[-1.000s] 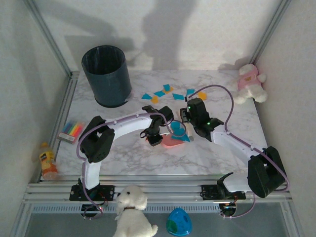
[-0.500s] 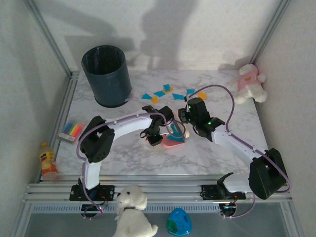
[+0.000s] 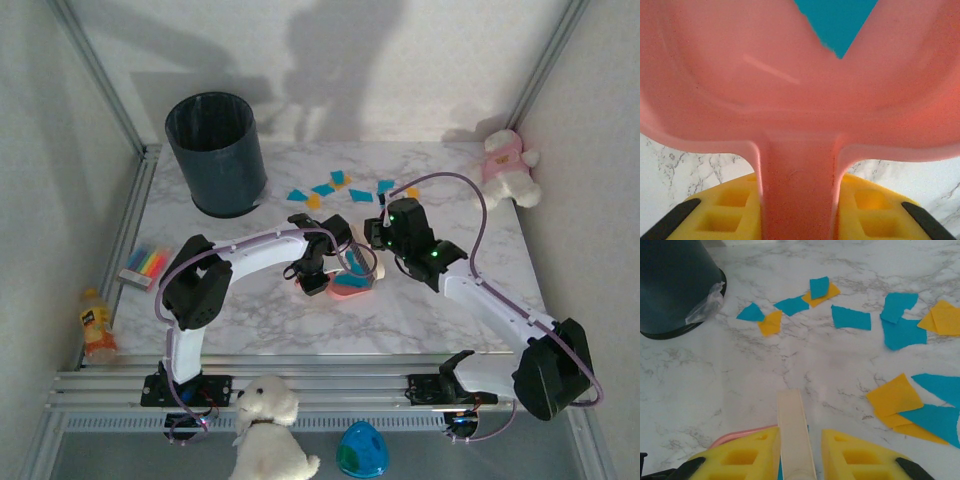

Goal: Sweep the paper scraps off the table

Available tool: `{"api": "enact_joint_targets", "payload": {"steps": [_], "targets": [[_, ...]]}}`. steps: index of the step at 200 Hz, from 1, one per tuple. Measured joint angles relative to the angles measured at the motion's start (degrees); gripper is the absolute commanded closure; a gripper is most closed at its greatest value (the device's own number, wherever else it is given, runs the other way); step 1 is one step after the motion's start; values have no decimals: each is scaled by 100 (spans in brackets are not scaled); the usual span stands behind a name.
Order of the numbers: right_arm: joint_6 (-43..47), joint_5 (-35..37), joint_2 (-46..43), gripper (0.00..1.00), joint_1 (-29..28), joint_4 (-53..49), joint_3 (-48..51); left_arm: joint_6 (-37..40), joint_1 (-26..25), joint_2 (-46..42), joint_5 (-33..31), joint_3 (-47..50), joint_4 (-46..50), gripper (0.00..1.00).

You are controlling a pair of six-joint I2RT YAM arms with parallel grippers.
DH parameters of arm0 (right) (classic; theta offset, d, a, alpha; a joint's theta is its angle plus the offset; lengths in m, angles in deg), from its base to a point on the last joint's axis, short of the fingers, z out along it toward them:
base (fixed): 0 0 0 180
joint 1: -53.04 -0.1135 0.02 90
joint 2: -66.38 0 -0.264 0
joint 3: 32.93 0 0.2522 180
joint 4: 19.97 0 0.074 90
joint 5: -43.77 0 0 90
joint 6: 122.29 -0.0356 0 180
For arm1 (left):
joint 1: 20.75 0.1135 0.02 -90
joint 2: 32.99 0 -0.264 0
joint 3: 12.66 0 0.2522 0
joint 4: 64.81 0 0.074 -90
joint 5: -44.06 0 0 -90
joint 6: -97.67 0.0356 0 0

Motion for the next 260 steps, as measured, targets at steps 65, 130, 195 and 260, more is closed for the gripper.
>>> {"api": "enact_joint_targets", "payload": {"steps": [65, 130, 195, 260], "targets": [[-83, 780, 39, 100, -15, -197, 0, 2, 0, 0, 0, 0, 0, 100], [-105, 619, 422, 100, -15, -157, -28, 0, 0, 0, 0, 0, -2, 100], [-125, 92, 413, 100, -15, -105, -28, 2, 0, 0, 0, 0, -7, 100], [-146, 157, 63, 100, -15, -105, -24, 0, 2, 0, 42, 160, -302, 100]]}}
